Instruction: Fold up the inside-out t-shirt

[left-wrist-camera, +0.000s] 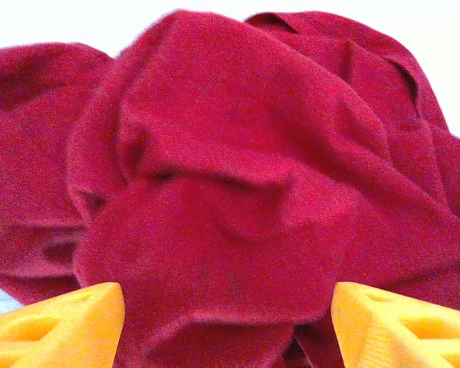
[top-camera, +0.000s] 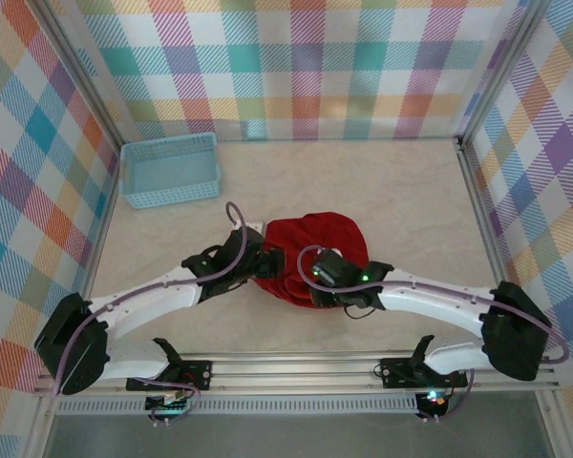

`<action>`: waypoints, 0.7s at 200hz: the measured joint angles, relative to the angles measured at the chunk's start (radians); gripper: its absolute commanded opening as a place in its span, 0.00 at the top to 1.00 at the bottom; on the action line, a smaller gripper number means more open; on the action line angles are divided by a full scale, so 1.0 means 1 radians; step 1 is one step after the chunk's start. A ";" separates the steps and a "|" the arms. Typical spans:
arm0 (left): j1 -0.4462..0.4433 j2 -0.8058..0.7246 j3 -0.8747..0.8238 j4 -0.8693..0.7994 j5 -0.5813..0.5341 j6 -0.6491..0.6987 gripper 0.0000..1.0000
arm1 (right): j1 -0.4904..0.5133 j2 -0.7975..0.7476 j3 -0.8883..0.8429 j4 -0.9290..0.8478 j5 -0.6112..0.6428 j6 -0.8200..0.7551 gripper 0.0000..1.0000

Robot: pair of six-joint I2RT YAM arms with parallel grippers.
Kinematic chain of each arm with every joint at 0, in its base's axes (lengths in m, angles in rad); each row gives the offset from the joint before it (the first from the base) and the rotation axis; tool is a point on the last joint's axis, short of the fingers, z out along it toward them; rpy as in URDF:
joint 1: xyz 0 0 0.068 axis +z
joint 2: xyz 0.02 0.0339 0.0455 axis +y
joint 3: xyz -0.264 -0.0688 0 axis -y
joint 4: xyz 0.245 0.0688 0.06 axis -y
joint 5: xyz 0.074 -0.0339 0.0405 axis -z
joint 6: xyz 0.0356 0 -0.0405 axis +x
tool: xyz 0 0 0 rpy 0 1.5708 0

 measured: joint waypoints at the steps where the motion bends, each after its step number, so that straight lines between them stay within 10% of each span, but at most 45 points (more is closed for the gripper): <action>1: 0.002 0.005 0.004 0.000 0.002 0.000 0.28 | 0.000 0.002 0.002 -0.001 0.002 0.002 0.53; 76: 0.032 0.330 0.220 0.001 0.087 0.007 0.31 | 0.003 0.153 0.065 -0.045 0.075 0.072 0.74; 140: 0.123 0.476 0.275 -0.054 0.061 -0.027 0.32 | 0.023 -0.021 -0.054 -0.136 0.086 0.121 1.00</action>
